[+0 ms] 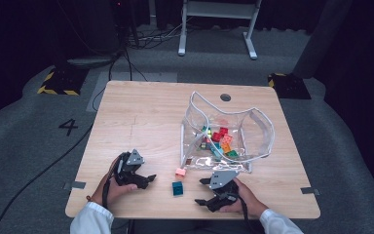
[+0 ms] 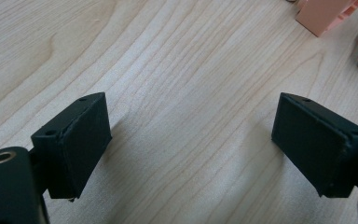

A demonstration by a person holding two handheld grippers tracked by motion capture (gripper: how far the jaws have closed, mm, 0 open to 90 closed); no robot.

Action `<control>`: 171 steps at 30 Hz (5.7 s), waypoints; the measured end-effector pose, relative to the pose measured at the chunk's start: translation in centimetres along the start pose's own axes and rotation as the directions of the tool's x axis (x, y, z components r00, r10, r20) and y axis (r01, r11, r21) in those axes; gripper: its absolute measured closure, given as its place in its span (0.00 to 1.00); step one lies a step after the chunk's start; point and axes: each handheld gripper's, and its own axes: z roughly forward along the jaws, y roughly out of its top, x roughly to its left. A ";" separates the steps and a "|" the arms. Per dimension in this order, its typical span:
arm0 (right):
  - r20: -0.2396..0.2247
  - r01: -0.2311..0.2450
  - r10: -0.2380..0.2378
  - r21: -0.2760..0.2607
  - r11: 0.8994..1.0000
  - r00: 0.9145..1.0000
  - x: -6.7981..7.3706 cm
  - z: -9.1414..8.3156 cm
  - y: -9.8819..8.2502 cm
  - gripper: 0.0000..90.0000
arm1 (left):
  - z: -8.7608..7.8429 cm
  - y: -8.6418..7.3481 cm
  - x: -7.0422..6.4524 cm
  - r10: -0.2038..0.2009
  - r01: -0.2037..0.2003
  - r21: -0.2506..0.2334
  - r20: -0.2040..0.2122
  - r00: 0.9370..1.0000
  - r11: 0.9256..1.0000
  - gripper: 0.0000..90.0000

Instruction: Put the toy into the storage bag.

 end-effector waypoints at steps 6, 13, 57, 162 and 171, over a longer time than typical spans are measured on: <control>0.000 -0.005 0.005 0.034 0.999 1.000 0.4 2.0 2.0 0.29 | 0.0 0.0 0.0 0.000 0.000 0.000 -0.002 1.000 1.000 0.13; -0.012 0.007 -0.006 0.027 1.000 1.000 1.2 4.1 3.7 0.28 | 0.0 0.0 0.0 -0.001 0.001 0.001 0.000 1.000 1.000 0.13; 0.014 0.018 -0.018 -0.024 1.000 1.000 0.9 2.2 3.4 0.47 | 0.0 0.0 0.0 0.007 -0.008 -0.002 -0.007 1.000 1.000 0.13; 0.413 -0.095 0.137 -0.121 0.988 0.901 -13.3 -22.8 6.9 0.47 | 0.0 0.0 0.0 -0.001 0.001 -0.002 -0.002 1.000 1.000 0.13; 0.354 -0.053 0.070 -0.058 0.997 0.933 -13.6 -19.7 9.1 0.47 | 0.0 0.0 0.0 -0.001 0.001 -0.002 -0.002 1.000 1.000 0.13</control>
